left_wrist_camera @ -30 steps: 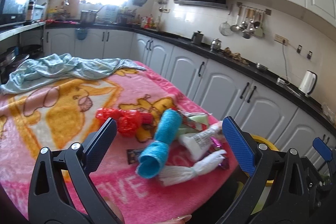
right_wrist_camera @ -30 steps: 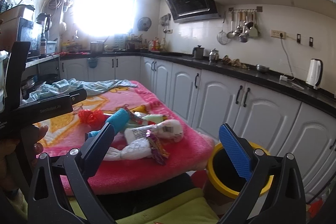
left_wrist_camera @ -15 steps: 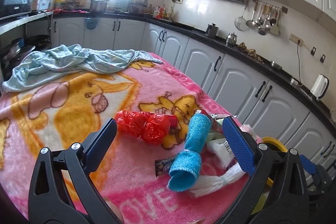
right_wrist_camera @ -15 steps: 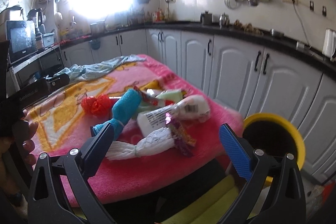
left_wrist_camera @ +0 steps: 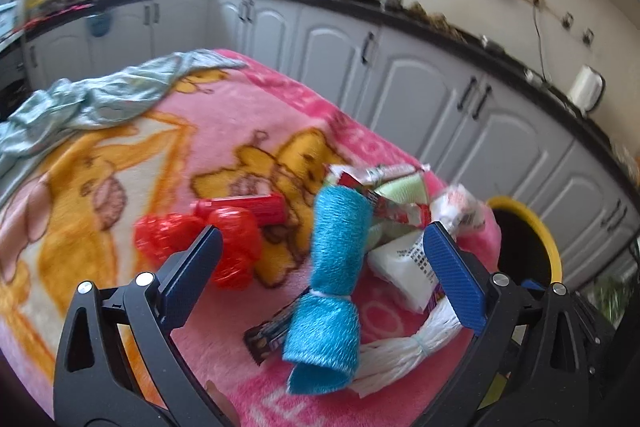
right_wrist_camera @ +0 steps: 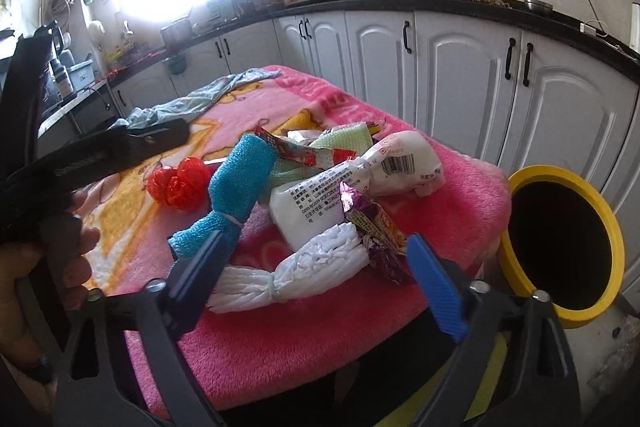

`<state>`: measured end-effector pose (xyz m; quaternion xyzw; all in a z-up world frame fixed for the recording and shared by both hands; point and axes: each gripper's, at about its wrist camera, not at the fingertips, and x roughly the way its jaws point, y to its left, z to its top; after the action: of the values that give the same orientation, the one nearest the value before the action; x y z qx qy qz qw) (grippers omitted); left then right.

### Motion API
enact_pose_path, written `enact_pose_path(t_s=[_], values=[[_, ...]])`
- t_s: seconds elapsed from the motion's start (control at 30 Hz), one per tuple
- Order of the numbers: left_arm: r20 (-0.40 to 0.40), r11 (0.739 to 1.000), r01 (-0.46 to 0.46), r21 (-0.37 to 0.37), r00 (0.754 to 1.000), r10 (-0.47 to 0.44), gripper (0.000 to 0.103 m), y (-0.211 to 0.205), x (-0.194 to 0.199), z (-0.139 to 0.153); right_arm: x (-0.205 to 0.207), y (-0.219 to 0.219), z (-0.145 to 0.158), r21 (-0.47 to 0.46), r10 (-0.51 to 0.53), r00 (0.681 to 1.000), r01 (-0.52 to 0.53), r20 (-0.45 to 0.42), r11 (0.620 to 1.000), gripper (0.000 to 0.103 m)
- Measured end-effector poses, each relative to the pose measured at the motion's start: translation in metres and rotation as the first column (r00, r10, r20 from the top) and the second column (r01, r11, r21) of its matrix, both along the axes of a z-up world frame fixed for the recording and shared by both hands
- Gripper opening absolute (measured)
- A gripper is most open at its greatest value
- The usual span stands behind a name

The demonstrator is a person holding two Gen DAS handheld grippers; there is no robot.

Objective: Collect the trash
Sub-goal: 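Reach the left tool to the blue mesh sponge and close on it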

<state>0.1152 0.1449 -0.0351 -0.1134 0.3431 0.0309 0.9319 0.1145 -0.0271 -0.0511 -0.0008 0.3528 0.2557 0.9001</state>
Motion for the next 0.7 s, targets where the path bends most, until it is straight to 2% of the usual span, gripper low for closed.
enact_pose_path(t_s=[0.13, 0.2, 0.27, 0.37, 0.43, 0.5, 0.53, 0.63, 0.67, 0.7], values=[[-0.067, 0.999, 0.016, -0.04, 0.998, -0.018, 0.084, 0.005, 0.02, -0.016, 0.012, 0.007, -0.009, -0.011, -0.004, 0.999, 0.004, -0.04, 1.0, 0.067], [-0.092, 0.999, 0.021, -0.033, 0.995, -0.024, 0.081, 0.006, 0.027, -0.022, 0.017, 0.009, -0.012, -0.009, 0.004, 0.998, -0.005, -0.064, 1.0, 0.054], [-0.108, 0.999, 0.032, -0.037, 0.993, -0.035, 0.08, 0.006, 0.033, -0.027, 0.02, 0.01, -0.014, -0.008, 0.016, 0.997, -0.017, -0.076, 1.0, 0.033], [-0.129, 0.998, 0.043, -0.055, 0.99, -0.05, 0.071, 0.008, 0.039, -0.032, 0.022, 0.01, -0.012, 0.007, 0.036, 0.997, -0.035, -0.075, 0.999, 0.013], [-0.153, 0.996, 0.048, -0.079, 0.986, -0.06, 0.069, 0.01, 0.045, -0.037, 0.02, 0.008, -0.009, 0.028, 0.054, 0.996, -0.052, -0.07, 0.998, 0.01], [-0.164, 0.994, 0.056, -0.09, 0.984, -0.07, 0.058, 0.01, 0.049, -0.041, 0.02, 0.005, -0.006, 0.044, 0.067, 0.996, -0.064, -0.066, 0.997, 0.008], [-0.168, 0.994, 0.06, -0.094, 0.983, -0.076, 0.056, 0.009, 0.05, -0.042, 0.02, 0.005, -0.004, 0.049, 0.071, 0.995, -0.068, -0.065, 0.996, 0.008], [-0.18, 0.989, 0.076, -0.127, 0.979, -0.098, 0.035, 0.009, 0.052, -0.044, 0.019, 0.003, 0.001, 0.064, 0.086, 0.995, -0.082, -0.057, 0.995, 0.008], [-0.182, 0.987, 0.082, -0.135, 0.978, -0.106, 0.025, 0.009, 0.053, -0.045, 0.018, 0.002, 0.003, 0.073, 0.094, 0.994, -0.09, -0.056, 0.993, 0.008], [-0.182, 0.987, 0.087, -0.133, 0.977, -0.111, 0.021, 0.008, 0.053, -0.044, 0.018, 0.002, 0.004, 0.08, 0.103, 0.993, -0.099, -0.056, 0.992, 0.008]])
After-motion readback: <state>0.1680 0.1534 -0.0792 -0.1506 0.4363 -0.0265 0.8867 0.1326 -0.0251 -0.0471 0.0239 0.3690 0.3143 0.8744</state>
